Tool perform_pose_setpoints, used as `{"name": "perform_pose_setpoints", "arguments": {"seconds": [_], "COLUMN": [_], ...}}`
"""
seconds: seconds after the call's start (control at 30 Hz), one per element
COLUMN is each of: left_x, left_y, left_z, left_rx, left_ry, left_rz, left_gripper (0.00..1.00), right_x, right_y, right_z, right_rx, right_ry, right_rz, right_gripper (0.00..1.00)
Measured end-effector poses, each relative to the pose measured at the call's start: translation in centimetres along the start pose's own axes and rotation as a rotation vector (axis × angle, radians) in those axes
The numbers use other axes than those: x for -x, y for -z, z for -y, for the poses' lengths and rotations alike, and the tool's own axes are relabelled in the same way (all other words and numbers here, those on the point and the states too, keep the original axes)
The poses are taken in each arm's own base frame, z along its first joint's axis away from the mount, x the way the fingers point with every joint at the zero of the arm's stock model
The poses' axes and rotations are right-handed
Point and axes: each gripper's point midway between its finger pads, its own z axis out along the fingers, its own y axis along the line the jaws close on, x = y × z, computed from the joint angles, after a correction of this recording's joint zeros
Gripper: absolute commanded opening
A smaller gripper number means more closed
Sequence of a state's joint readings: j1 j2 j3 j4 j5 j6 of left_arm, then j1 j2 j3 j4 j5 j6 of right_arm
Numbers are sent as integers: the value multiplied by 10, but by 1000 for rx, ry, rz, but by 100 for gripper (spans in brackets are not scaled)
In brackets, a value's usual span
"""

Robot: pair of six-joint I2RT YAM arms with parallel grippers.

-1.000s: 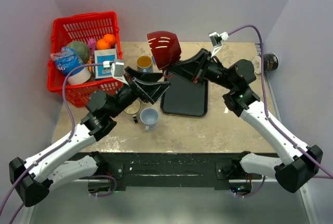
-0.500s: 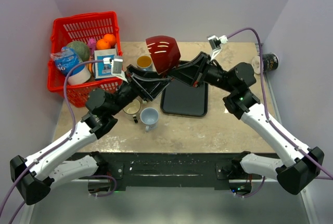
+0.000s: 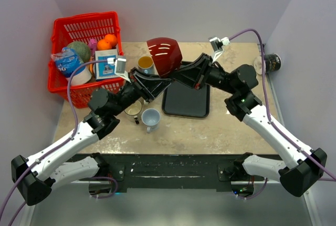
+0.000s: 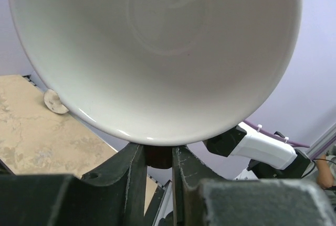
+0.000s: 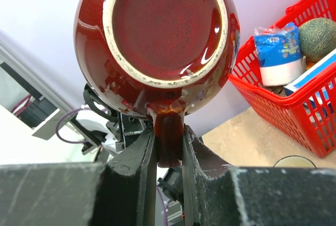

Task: Turn the mug right side up

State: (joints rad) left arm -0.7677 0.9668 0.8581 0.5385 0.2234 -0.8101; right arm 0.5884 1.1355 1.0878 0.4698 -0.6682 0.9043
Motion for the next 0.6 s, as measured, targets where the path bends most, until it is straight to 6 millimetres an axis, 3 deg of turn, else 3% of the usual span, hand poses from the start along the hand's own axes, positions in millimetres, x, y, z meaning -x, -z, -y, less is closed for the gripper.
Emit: {"name": "perform_pose_setpoints", "arguments": {"seconds": [0.13, 0.17, 0.23, 0.27, 0.5, 0.6], "left_x": [0, 0, -1, -2, -17, -25], "left_y": [0, 0, 0, 0, 6, 11], "left_z": [0, 0, -3, -5, -32, -44], "left_rx": [1, 2, 17, 31, 150, 204], "left_ry": [6, 7, 9, 10, -19, -32], "left_rz": [0, 0, -5, -11, -66, -99], "left_gripper": [0, 0, 0, 0, 0, 0], "right_x": [0, 0, -1, -2, -9, -13], "right_y": [1, 1, 1, 1, 4, 8], "right_z": [-1, 0, 2, 5, 26, 37], "right_rx": [-1, -3, -15, -28, -120, -169], "right_ry": [3, 5, 4, 2, -2, 2], "right_rz": [-1, -1, -3, -4, -9, -2], "right_gripper": [0, 4, 14, 35, 69, 77]}}
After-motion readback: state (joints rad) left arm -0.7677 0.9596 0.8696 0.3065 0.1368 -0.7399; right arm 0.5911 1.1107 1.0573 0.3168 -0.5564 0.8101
